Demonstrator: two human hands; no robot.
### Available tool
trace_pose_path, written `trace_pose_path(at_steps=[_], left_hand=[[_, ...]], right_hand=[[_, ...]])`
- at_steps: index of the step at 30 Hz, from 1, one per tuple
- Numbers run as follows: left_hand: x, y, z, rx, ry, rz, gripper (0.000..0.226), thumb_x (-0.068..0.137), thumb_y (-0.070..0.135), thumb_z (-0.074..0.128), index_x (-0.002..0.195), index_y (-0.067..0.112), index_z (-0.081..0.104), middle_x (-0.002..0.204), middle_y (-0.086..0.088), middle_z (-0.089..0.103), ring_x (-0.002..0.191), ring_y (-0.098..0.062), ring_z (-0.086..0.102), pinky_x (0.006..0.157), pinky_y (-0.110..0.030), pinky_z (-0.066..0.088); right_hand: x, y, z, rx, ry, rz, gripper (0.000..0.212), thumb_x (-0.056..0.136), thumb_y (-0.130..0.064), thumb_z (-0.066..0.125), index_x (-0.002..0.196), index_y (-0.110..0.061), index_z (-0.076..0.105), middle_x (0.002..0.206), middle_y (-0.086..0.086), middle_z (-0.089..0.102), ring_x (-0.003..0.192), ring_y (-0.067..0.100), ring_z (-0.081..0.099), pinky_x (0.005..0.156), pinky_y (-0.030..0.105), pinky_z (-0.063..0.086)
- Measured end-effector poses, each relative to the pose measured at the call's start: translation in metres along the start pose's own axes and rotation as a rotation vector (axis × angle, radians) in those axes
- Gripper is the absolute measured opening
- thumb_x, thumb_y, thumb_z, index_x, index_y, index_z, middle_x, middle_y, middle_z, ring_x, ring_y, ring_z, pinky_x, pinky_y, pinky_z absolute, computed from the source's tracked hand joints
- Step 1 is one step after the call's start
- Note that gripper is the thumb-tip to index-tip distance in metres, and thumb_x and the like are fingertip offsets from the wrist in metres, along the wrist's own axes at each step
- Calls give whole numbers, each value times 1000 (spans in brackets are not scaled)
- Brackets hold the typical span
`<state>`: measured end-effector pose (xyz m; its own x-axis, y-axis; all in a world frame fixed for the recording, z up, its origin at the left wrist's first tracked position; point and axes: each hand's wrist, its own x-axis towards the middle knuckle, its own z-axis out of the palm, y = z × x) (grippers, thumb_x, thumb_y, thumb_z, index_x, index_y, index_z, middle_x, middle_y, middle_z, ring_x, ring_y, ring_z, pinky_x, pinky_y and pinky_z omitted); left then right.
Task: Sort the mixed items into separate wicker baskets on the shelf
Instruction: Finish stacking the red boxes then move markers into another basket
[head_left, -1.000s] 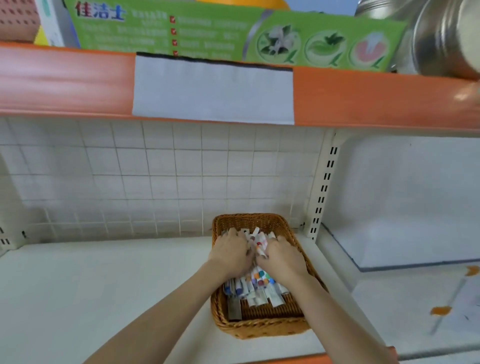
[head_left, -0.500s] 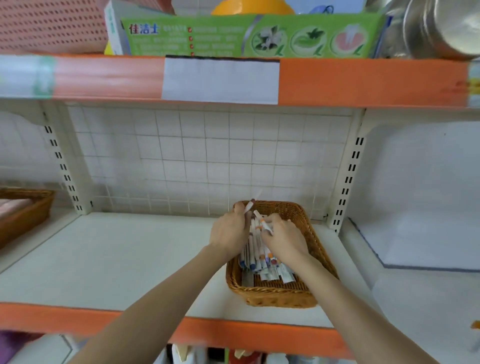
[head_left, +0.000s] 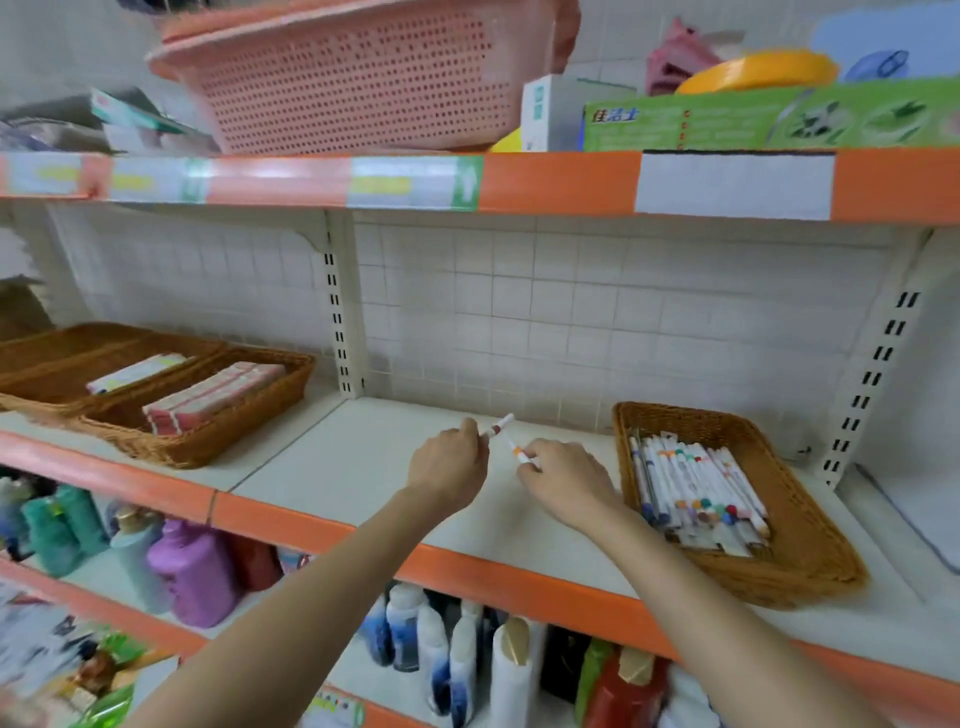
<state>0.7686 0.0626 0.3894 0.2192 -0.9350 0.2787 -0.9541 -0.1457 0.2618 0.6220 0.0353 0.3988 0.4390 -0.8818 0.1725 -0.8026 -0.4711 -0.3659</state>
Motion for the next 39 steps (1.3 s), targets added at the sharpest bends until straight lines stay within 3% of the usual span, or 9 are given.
trace_pose_path(at_steps=[4, 11, 18, 24, 27, 31, 39], left_hand=[[-24, -67, -26, 46, 12, -24, 30, 104, 33, 25, 104, 7, 42, 100, -15, 63, 86, -35, 59, 61, -36, 35], [-59, -176, -64, 28, 12, -88, 31, 103, 34, 29, 102, 8, 45, 104, -17, 62, 93, -37, 58, 64, -36, 35], [-76, -251, -86, -37, 44, -162, 24, 102, 30, 30, 91, 11, 39, 101, -20, 63, 92, -39, 59, 63, -37, 35], [-60, -297, -93, -101, 78, -196, 23, 103, 31, 29, 95, 10, 36, 82, -13, 57, 85, -39, 59, 60, -37, 32], [-40, -320, -102, -76, 90, -226, 22, 102, 31, 30, 102, 11, 38, 95, -15, 61, 91, -39, 59, 65, -36, 33], [-5, -352, -116, -37, 140, -254, 22, 101, 32, 29, 93, 13, 36, 99, -17, 62, 91, -40, 58, 65, -37, 35], [31, -428, -125, -59, 176, -278, 22, 102, 31, 27, 91, 13, 33, 73, -5, 50, 67, -29, 50, 59, -36, 34]], right_hand=[[-3, -65, 25, 1, -33, 13, 28, 92, -27, 45, 112, -13, 61, 98, 8, 63, 90, 31, 59, 63, 30, 35], [-1, -168, 74, 24, -15, -31, 28, 95, -29, 43, 114, -14, 58, 105, 11, 64, 95, 32, 59, 67, 31, 38], [12, -242, 99, 18, -37, -113, 28, 100, -30, 36, 113, -12, 53, 91, 6, 56, 78, 26, 50, 63, 31, 36], [51, -280, 119, 22, -60, -147, 28, 95, -32, 43, 115, -17, 54, 106, 9, 62, 94, 30, 57, 67, 31, 37], [79, -299, 126, 46, -50, -181, 28, 94, -34, 44, 114, -18, 55, 100, 7, 62, 89, 28, 57, 66, 31, 38], [125, -323, 135, 68, -19, -216, 29, 94, -34, 45, 116, -19, 55, 105, 7, 64, 92, 29, 59, 66, 31, 36], [178, -383, 169, 46, -16, -292, 31, 96, -34, 44, 122, -22, 53, 105, 6, 67, 91, 31, 64, 73, 36, 52]])
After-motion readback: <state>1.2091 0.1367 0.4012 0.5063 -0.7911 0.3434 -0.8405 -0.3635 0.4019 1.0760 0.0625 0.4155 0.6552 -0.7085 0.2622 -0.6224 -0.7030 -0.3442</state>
